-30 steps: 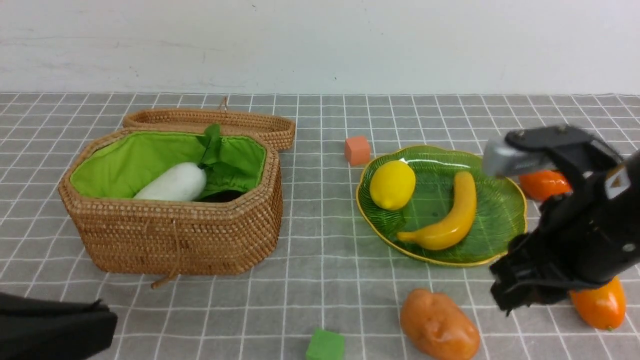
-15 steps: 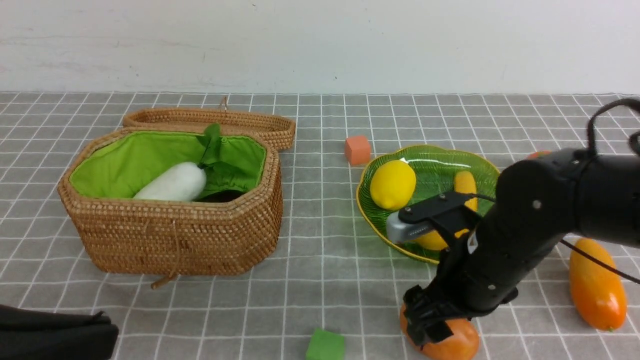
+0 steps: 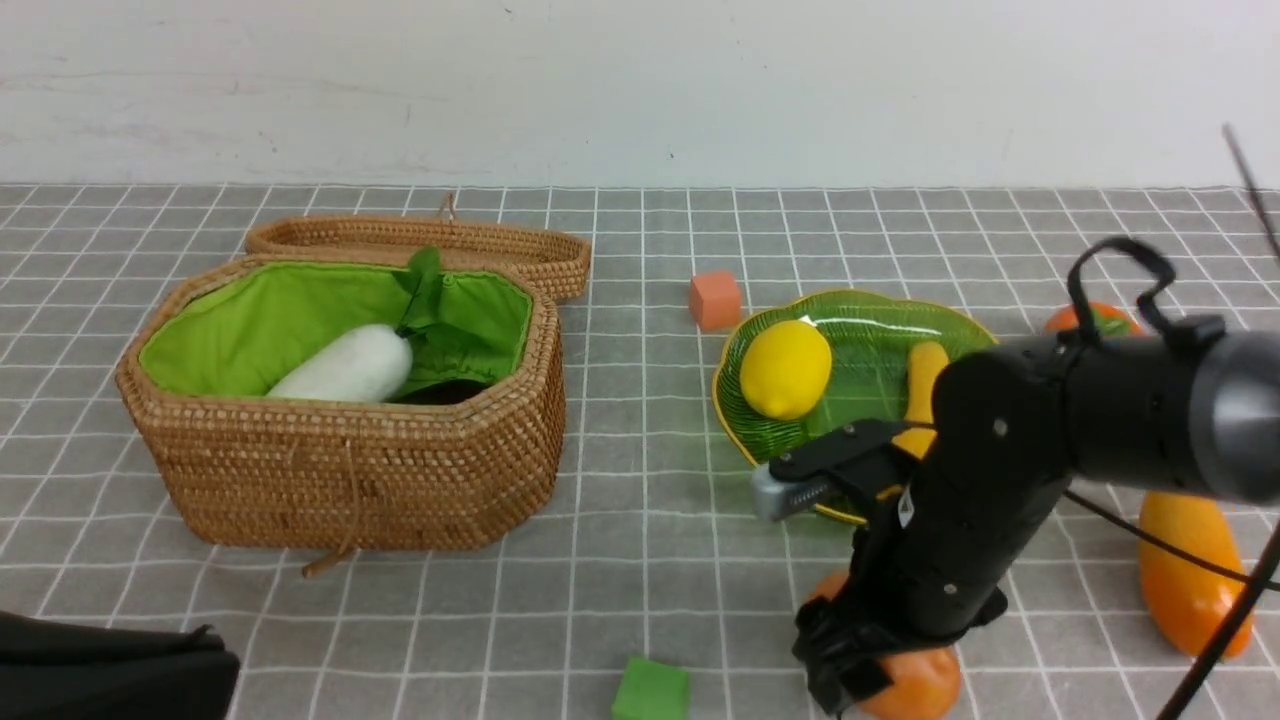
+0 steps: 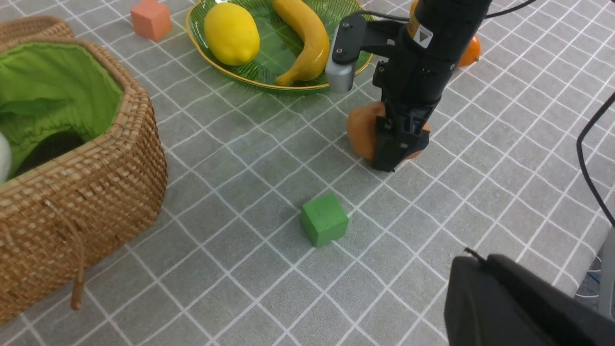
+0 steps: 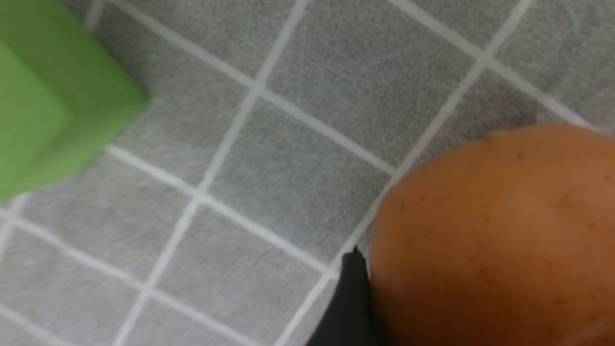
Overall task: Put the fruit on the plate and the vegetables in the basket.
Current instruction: Use the right arm to grab a potato and put it into the left basket, then use the right arm to grab a mango and put it into the right plate
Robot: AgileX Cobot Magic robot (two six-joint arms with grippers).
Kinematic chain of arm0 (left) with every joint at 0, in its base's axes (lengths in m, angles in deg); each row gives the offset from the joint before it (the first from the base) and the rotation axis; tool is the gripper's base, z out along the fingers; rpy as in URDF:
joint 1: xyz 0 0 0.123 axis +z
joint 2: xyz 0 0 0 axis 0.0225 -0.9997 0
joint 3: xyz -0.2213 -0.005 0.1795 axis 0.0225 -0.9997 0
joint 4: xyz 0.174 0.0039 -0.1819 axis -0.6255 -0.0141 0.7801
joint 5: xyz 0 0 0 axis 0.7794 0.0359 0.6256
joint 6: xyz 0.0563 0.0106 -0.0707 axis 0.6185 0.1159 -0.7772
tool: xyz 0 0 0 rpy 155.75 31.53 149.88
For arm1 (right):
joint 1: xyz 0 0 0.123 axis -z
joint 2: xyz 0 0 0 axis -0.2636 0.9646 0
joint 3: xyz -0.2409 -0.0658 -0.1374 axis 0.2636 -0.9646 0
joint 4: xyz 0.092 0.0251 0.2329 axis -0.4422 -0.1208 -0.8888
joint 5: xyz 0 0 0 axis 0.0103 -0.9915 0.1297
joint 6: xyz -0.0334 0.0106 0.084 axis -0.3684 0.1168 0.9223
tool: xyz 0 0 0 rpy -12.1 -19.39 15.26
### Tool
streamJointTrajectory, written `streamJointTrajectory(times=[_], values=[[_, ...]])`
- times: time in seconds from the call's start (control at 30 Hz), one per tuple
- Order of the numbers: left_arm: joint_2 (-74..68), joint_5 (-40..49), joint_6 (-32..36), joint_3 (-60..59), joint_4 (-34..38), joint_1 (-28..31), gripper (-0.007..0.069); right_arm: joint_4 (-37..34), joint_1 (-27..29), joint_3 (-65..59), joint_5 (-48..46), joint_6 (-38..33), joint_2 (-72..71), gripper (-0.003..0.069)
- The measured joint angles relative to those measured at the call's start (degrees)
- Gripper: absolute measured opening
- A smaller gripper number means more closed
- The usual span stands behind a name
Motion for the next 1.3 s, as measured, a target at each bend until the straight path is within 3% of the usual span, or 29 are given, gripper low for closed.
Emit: streamJointTrajectory(times=[0.13,0.23,0.27,0.43,0.6,0.7,0.8,0.93,1.07,1.2,1.3], values=[[-0.11,-2.49,-4.4,-0.33,-4.93,0.0,-0.0013,-4.77,-1.41,11.33,-7.6,-1.24,-5.92,0.0605],[-0.91,-3.78,-9.79,-0.78,-10.38,0.0,-0.0013,-8.36,-3.48,18.55,-7.16,-4.89,-6.71,0.0605],[-1.78,-4.19,-14.95,-0.97,-14.49,0.0,-0.0013,-11.65,-5.39,24.59,-5.1,-8.61,-5.97,0.0605],[-2.77,-5.42,-26.42,-1.08,-24.58,0.0,-0.0013,-19.12,-9.87,43.16,4.42,-20.33,5.39,0.0605],[-2.77,-6.24,-29.07,-1.09,-26.98,0.0,-0.0013,-19.58,-10.86,54.65,8.17,-25.71,17.72,0.0605],[-2.77,-6.26,-29.25,-1.09,-27.09,0.0,-0.0013,-18.14,-10.86,59.46,8.36,-24.98,23.69,0.0619],[-2.77,-6.26,-29.38,-1.14,-27.09,0.0,-0.0013,-12.05,-10.86,63.44,7.74,-19.51,28.0,0.0678],[-2.77,-6.31,-29.38,-1.14,-27.09,0.0,-0.0013,-6.56,-10.86,64.91,5.73,-14.47,27.71,0.0682],[-2.77,-6.31,-29.38,-1.14,-27.03,0.0,-0.0013,-1.56,-10.86,65.32,-2.55,-9.54,22.94,0.0666],[-2.77,-6.44,-27.98,-1.14,-24.86,0.0,-0.0013,-0.54,-10.86,65.85,-14.42,-5.48,16.34,0.061],[-2.77,-6.56,-23.1,-1.14,-20.32,0.0,-0.0013,1.75,-10.48,65.91,-23.16,-0.5,11.68,0.0518]])
